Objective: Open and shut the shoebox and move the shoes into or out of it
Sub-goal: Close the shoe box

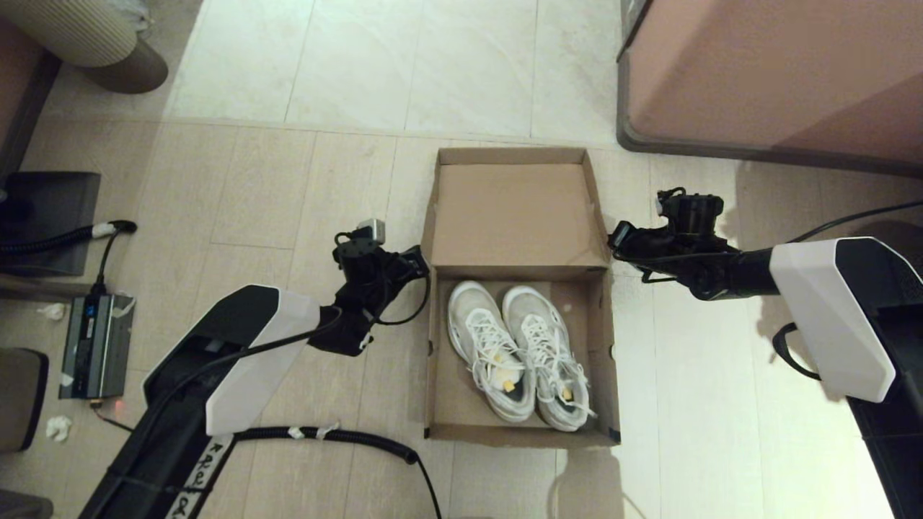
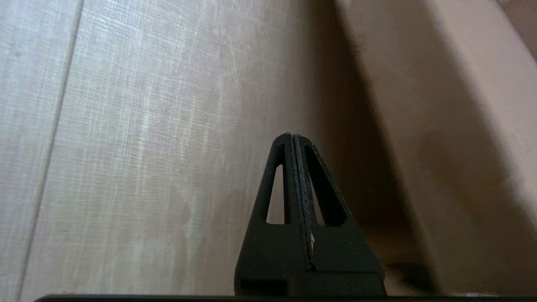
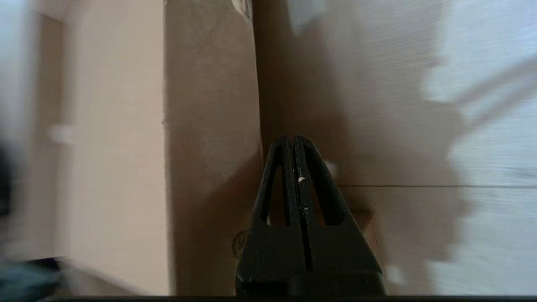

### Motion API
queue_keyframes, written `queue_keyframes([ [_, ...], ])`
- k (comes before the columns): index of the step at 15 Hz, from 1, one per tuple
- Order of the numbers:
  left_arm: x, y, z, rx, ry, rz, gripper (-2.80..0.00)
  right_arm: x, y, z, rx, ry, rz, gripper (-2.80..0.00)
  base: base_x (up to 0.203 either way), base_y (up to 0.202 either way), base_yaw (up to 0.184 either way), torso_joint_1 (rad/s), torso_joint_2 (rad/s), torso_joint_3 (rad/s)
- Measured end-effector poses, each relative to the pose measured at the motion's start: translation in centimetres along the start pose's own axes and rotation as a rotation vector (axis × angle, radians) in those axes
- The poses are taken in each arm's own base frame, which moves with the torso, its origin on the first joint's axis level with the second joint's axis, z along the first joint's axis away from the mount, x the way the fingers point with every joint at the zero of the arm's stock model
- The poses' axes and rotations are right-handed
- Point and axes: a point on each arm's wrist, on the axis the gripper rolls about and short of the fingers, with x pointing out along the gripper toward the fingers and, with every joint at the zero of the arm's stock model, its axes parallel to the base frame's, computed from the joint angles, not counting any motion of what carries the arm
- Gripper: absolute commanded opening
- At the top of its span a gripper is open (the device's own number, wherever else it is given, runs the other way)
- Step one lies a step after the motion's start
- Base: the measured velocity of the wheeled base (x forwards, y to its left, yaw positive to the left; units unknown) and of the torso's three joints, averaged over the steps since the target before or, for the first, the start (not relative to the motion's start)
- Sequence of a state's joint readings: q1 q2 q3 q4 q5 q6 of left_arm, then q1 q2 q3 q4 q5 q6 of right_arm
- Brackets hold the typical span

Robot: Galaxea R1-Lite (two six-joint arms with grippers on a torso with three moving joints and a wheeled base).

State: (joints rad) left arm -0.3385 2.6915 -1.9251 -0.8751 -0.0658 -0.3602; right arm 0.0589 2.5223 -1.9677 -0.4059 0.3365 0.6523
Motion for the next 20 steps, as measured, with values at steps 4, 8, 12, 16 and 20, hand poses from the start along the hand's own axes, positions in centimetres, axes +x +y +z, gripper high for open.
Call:
queue_keyframes([
  [4,0.1,-0.9,-0.4,-0.002,0.007,-0.019,-2.80,0.0,0.3,0.3,0.151,0.048,0.134,-2.80,0.000,0.000,0.000,0.000,0.00,0.000],
  [8,0.1,-1.1,-0.7,-0.003,0.020,-0.038,-2.80,-0.2,-0.3,1.0,0.306,0.096,0.272,-2.80,0.000,0.000,0.000,0.000,0.00,0.000],
  [12,0.1,-1.4,-1.0,-0.003,0.027,-0.049,-2.80,-0.8,-1.1,2.0,0.435,0.173,0.447,-2.80,0.000,0.000,0.000,0.000,0.00,0.000],
  [16,0.1,-1.6,-1.2,-0.004,0.032,-0.053,-2.80,-1.4,-2.0,2.5,0.494,0.291,0.585,-2.80,0.000,0.000,0.000,0.000,0.00,0.000],
  [20,0.1,-1.8,-1.7,-0.005,0.043,-0.059,-2.80,-1.8,-2.3,2.5,0.522,0.363,0.672,-2.80,0.000,0.000,0.000,0.000,0.00,0.000],
])
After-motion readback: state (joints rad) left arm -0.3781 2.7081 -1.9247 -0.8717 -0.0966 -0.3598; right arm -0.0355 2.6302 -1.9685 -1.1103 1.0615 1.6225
